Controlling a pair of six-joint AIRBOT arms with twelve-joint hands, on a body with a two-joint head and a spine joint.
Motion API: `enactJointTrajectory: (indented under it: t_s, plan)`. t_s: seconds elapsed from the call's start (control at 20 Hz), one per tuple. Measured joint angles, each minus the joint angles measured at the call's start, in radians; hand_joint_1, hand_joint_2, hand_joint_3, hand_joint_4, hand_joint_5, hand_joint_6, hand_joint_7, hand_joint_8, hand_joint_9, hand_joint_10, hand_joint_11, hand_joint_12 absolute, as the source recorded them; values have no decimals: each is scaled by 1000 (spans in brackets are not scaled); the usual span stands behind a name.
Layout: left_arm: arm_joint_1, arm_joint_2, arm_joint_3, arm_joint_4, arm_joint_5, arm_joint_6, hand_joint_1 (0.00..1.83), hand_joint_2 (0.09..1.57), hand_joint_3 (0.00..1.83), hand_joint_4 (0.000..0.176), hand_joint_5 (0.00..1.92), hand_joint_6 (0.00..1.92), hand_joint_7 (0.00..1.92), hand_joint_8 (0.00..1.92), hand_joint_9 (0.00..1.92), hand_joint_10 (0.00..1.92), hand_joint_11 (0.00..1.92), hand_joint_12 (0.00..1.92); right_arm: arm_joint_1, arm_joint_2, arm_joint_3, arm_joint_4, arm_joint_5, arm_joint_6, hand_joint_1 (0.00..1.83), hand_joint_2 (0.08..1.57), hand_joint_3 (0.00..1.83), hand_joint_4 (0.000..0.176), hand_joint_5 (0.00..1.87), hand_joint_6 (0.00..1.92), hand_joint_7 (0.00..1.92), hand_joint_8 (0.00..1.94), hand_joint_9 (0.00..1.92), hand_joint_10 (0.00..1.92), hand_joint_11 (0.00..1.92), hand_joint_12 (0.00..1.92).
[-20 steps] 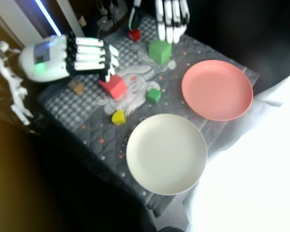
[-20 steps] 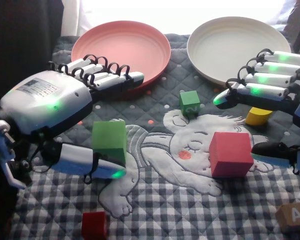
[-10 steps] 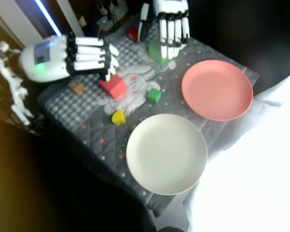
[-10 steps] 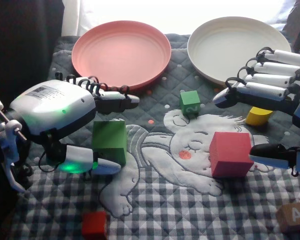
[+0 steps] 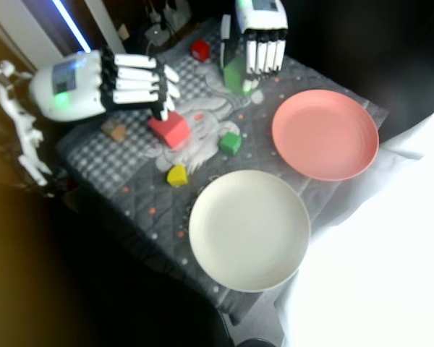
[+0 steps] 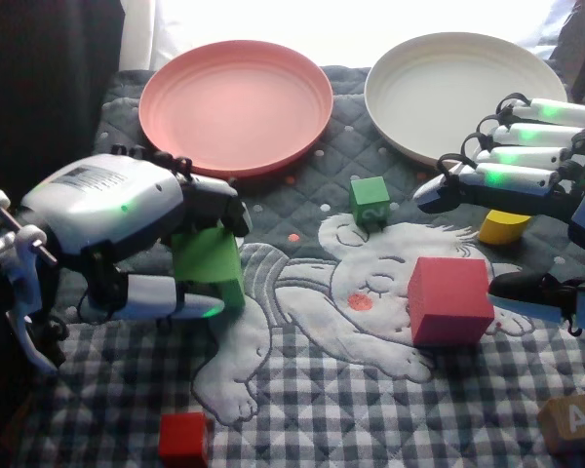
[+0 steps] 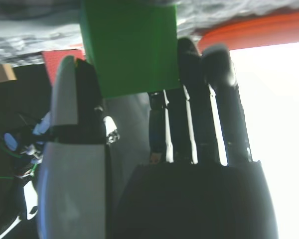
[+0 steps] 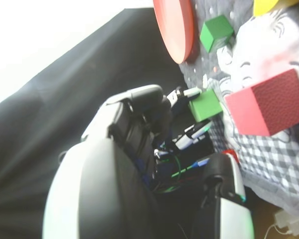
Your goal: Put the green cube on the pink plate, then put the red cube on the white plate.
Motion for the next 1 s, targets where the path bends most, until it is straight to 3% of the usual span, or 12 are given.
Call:
enactJointTrajectory:
  t_s: [0.05, 0.1, 0.15, 0.25, 0.5, 0.6, 0.65, 0.75, 0.85, 1.0]
  plan:
    - [0, 3, 0, -11, -20, 0, 1326, 1211, 2, 0, 630, 1255, 845, 1282, 870, 1427, 729, 1631, 0, 0, 0, 0, 0, 0, 1032, 1060, 0, 0, 404, 570, 556, 508, 432, 981, 299, 1543]
    - [0, 11, 0, -13, -50, 0, 1344, 1212, 2, 0, 646, 1237, 832, 1301, 822, 1499, 655, 1721, 0, 0, 0, 0, 0, 0, 1046, 1058, 0, 0, 410, 571, 556, 508, 428, 981, 293, 1535]
    - [-13, 19, 0, -25, -78, 0, 1340, 1229, 3, 0, 633, 1311, 800, 1337, 745, 1519, 511, 1749, 0, 0, 0, 1, 0, 0, 1047, 1059, 0, 0, 411, 582, 557, 528, 421, 1002, 299, 1522]
    - [-37, 24, 18, -39, -117, 1, 1330, 1255, 2, 0, 604, 1363, 762, 1416, 671, 1581, 443, 1771, 0, 0, 0, 0, 0, 0, 1035, 1059, 0, 0, 409, 619, 538, 578, 411, 1022, 304, 1534]
    - [-144, -5, 120, -89, -108, 0, 1329, 1256, 0, 0, 671, 1310, 731, 1461, 631, 1606, 430, 1732, 0, -6, 2, 0, 0, 1, 1017, 1049, 0, 0, 444, 602, 563, 560, 472, 938, 358, 1527]
    - [-190, -31, 163, -84, -61, 2, 1338, 1237, 0, 0, 682, 1239, 770, 1410, 692, 1582, 535, 1736, 0, -7, 3, 0, 0, 1, 1008, 1055, 1, 0, 452, 647, 584, 539, 495, 913, 378, 1518]
    - [-214, -49, 189, -81, -29, 1, 1349, 1209, 0, 0, 767, 1078, 796, 1374, 751, 1566, 579, 1740, 1, -9, 6, 0, -1, 1, 1012, 1048, 0, 0, 445, 658, 586, 534, 487, 909, 359, 1514]
    - [-258, -85, 241, -79, 35, 0, 1344, 1224, 2, 0, 729, 1148, 765, 1407, 716, 1574, 590, 1711, 1, -11, 9, 0, 1, 2, 1016, 1049, 0, 0, 439, 658, 589, 535, 479, 907, 355, 1513]
    - [-306, -126, 299, -83, 110, 1, 1348, 1211, 0, 0, 715, 1221, 829, 1291, 737, 1505, 618, 1601, 1, -12, 10, 1, 0, 2, 1002, 1060, 1, 0, 430, 685, 547, 598, 414, 1012, 323, 1566]
    - [-336, -171, 349, -117, 177, 2, 1352, 1207, 0, 0, 728, 1119, 823, 1312, 779, 1551, 665, 1684, 1, -23, 14, 0, 0, 2, 996, 1071, 3, 0, 380, 789, 470, 726, 345, 1109, 287, 1625]
